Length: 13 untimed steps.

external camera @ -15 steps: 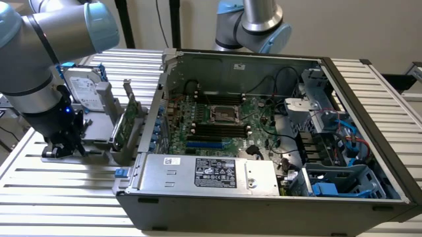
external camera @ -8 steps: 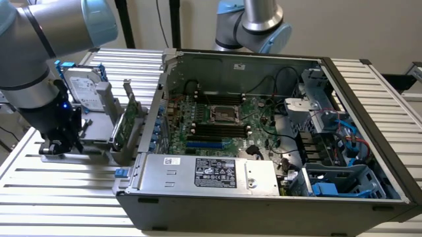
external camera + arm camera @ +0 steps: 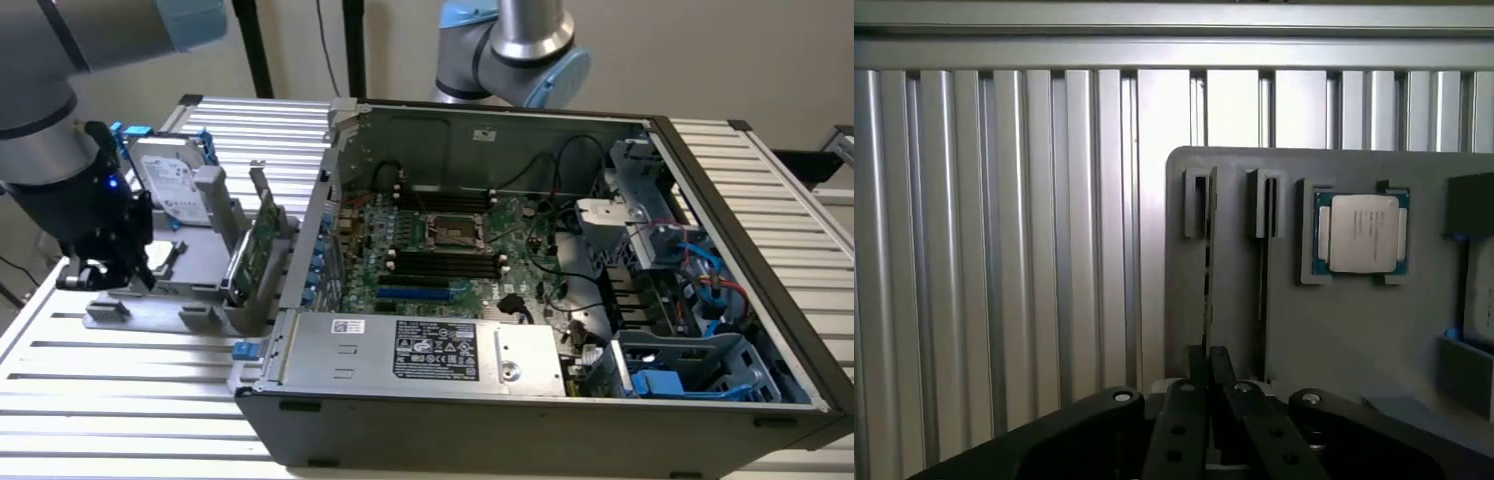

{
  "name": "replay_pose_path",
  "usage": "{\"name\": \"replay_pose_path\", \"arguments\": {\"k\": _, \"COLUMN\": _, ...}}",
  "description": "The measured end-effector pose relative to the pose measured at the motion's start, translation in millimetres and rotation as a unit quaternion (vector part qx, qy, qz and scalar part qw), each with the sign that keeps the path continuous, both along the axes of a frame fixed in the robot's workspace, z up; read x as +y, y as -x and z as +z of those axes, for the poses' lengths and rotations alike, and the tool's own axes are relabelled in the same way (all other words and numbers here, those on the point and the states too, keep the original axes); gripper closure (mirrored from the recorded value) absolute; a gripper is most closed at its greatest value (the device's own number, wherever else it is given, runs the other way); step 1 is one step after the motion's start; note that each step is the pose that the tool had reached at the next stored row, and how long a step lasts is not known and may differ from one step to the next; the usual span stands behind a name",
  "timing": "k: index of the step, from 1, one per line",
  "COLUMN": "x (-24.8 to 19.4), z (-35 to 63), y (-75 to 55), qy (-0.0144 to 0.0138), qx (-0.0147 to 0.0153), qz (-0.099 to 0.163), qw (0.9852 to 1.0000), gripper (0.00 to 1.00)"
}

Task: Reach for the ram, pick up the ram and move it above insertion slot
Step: 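Pick up the ram and move it above insertion slot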

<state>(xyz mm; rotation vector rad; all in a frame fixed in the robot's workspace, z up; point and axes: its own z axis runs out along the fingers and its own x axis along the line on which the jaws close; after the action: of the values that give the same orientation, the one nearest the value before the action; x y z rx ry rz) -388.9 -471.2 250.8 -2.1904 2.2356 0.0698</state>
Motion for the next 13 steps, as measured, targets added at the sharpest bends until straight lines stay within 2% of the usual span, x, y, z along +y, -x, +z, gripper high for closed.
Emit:
{"name": "replay_pose_path", "arguments": {"k": 5, "x": -0.1, "z": 22.7, "y": -0.9, "qy": 0.0, "qx": 0.0, "qz": 0.002, "qw": 1.0, "gripper": 0.87}}
{"name": "replay_pose_path", "arguments": {"k": 13, "x": 0.0, "z": 59.2, "y": -11.0, "qy": -0.0005, "qx": 0.0, "qz": 0.008, "qw": 1.0, "gripper": 0.87}}
